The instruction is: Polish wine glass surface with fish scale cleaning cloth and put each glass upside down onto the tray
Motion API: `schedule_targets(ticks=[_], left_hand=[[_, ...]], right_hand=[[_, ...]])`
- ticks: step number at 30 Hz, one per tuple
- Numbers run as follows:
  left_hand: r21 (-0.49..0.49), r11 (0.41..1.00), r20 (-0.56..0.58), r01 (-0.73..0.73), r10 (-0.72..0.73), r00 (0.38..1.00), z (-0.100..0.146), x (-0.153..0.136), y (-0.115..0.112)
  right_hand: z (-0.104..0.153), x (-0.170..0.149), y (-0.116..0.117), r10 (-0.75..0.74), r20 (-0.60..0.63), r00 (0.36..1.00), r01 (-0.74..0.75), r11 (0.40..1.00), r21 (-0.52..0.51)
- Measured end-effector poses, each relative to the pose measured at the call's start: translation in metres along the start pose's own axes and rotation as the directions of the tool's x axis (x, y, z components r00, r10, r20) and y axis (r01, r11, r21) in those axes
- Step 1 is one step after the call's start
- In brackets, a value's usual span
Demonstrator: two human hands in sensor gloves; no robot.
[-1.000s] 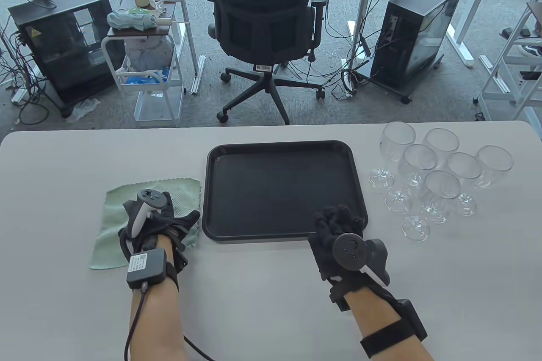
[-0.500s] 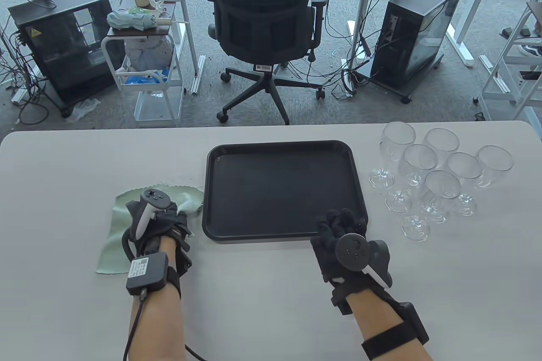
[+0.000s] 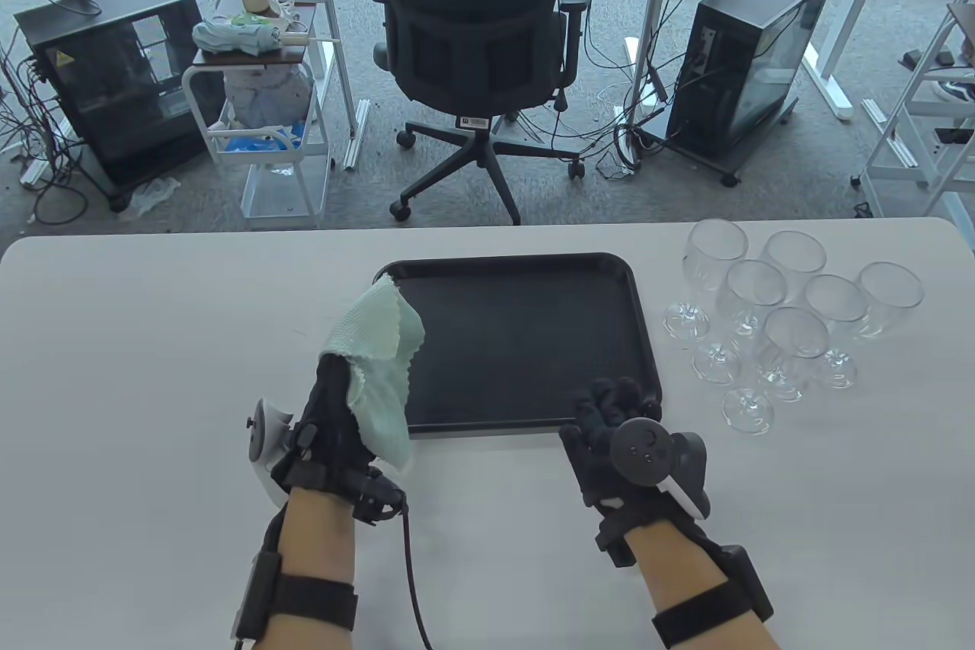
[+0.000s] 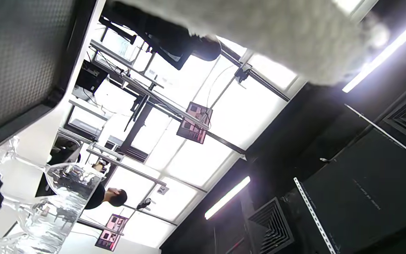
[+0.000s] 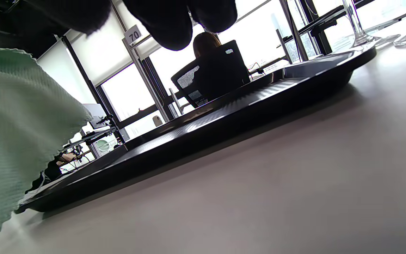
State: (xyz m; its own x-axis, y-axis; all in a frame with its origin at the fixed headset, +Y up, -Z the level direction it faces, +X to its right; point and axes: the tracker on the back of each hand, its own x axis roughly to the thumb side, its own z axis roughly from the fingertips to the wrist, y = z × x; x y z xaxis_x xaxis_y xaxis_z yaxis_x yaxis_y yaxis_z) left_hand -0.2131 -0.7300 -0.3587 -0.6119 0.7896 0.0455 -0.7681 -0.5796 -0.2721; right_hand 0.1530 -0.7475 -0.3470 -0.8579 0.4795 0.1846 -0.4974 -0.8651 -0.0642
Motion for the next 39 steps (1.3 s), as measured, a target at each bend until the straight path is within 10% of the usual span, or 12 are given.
schedule_targets(ticks=[14,24,39], left_hand=[[-0.022,1.000,0.019,-0.017,0.017,1.000,0.010,0.005,-0.008],[-0.023,0.999,0.019,-0.022,0.023,1.000,0.010,0.005,-0.006],[-0.037,0.999,0.008,-0.020,0.020,1.000,0.007,0.001,-0.005]], right_hand=[[-0.005,-0.043,-0.030,-0.064,-0.326,0.943,0.040,0.996,-0.080],[0.029,-0.145,-0.066,-0.060,-0.728,0.683,-0.038,0.992,-0.117],[-0.006,-0.186,-0.061,-0.492,-0.748,0.446,0.201,0.869,-0.452]])
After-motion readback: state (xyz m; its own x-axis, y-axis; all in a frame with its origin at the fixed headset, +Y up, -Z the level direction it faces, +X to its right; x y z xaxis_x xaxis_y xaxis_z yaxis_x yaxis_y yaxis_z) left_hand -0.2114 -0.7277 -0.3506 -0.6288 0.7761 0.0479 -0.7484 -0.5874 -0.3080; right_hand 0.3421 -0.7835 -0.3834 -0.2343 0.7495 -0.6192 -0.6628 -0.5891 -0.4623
